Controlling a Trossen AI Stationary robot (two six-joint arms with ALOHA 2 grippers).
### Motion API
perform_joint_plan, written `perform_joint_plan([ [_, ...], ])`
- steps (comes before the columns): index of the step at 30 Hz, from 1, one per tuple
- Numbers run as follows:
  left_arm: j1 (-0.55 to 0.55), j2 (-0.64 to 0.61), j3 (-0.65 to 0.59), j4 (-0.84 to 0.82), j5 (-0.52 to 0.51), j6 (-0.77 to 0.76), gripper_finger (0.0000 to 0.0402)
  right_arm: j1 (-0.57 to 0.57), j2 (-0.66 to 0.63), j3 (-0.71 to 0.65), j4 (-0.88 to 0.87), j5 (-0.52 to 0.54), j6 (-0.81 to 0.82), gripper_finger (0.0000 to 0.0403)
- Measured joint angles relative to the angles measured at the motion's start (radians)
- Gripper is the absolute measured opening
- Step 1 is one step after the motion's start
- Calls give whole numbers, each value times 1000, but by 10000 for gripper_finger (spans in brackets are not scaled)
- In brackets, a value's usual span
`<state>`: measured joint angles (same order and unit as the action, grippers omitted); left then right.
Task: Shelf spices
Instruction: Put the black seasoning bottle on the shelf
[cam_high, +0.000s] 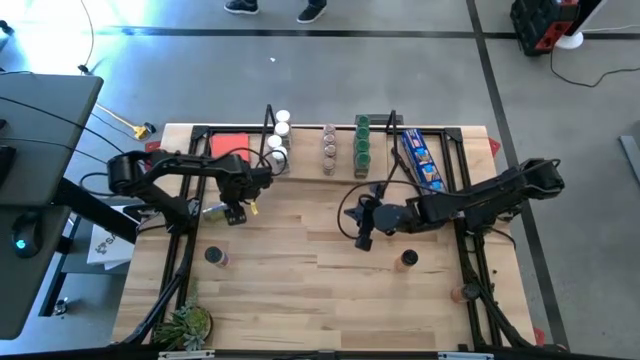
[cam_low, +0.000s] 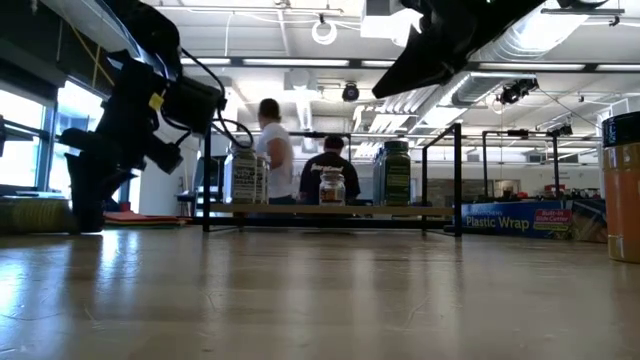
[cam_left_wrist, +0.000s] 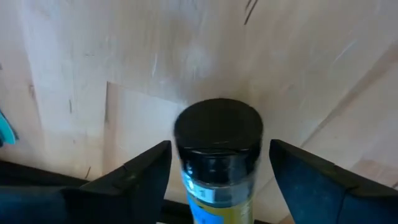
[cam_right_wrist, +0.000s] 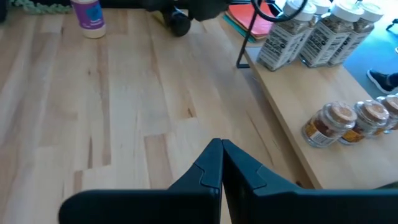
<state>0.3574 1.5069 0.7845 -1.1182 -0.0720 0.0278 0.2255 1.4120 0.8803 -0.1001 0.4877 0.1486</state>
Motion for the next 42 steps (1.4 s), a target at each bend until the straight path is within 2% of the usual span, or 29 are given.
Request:
perform_joint_plan([
  [11, -1, 0, 3, -1, 34, -19, 163, 7, 0, 0, 0, 9, 0, 0],
  [16, -28, -3, 16, -22, 30, -30, 159, 7, 0, 0, 0, 10, 0, 0],
  [21, -101, 1, 94, -42, 57, -50, 153, 7, 0, 0, 1, 10, 0, 0],
  [27, -195, 1, 168, 80, 218, -74, 127, 7, 0, 0, 16, 11, 0, 0],
  [32, -295, 1, 230, 163, 272, -63, 110, 7, 0, 0, 16, 12, 1, 0],
  [37, -375, 0, 328, -64, 254, -40, 107, 7, 0, 0, 16, 12, 0, 0],
  [40, -395, -1, 322, -162, 131, -66, 114, 5, 0, 0, 17, 12, 0, 0],
  [42, -380, -1, 291, -168, 107, -68, 127, 4, 1, 0, 25, 11, -2, 0],
])
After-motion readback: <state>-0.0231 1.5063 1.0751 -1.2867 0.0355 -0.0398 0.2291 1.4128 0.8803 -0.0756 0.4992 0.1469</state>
